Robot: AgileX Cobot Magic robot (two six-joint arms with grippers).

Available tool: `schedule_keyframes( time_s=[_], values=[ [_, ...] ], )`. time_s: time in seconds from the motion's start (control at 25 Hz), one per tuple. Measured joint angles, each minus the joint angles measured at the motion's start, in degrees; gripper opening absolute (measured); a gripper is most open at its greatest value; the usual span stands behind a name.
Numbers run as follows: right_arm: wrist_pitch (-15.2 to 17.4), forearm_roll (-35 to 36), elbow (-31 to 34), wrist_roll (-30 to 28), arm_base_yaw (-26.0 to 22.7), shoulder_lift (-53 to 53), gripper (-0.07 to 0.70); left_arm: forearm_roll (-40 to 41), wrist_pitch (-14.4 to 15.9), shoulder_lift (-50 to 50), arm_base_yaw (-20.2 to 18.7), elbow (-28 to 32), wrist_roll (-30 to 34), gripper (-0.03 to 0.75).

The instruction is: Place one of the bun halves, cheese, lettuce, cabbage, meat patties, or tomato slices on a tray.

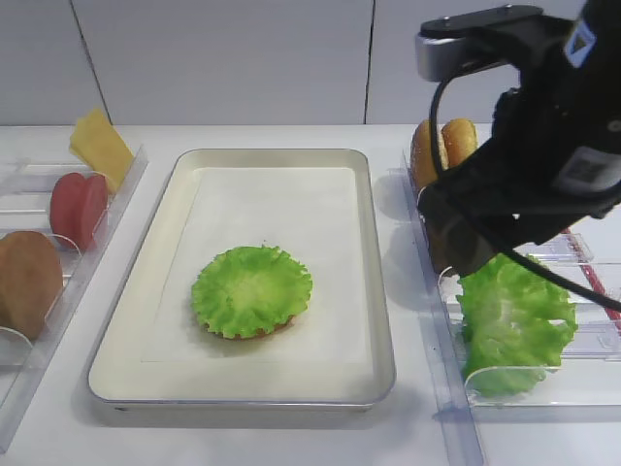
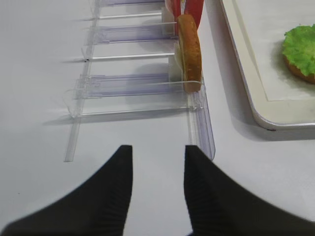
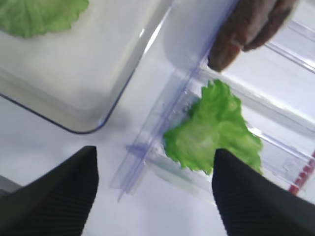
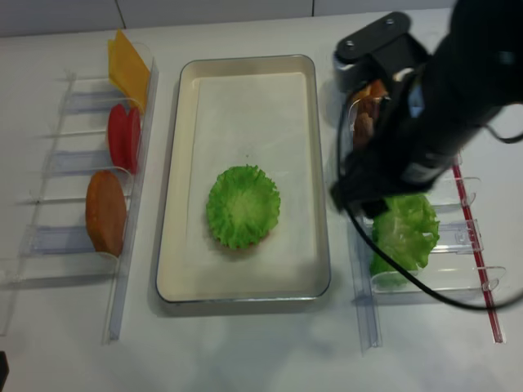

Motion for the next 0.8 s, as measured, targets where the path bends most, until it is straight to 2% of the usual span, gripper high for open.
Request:
schedule_keyframes(
  time_s=[0.12, 0.32, 0.6, 0.72, 0.8],
  values=[
    [2.49, -1.78, 0.0, 0.08, 0.0, -3.57, 0.484, 0.0, 0.0, 0.0, 0.0, 0.0, 0.0, 0.258],
    [3.02, -1.18, 1.41, 0.56, 0.0, -13.19, 0.44, 0.0, 0.0, 0.0, 0.0, 0.0, 0.0, 0.258],
    [4.23, -3.58, 7.86, 0.34, -0.27, -34.4, 0.433, 0.0, 0.0, 0.0, 0.0, 0.0, 0.0, 0.258],
    [4.55, -1.95, 12.15, -0.02, -4.68, -44.46, 0.433, 0.0, 0.0, 0.0, 0.0, 0.0, 0.0, 0.258],
    [4.84, -1.01, 16.0, -1.34, -9.93, -50.84, 0.433, 0.0, 0.0, 0.0, 0.0, 0.0, 0.0, 0.258]
  ],
)
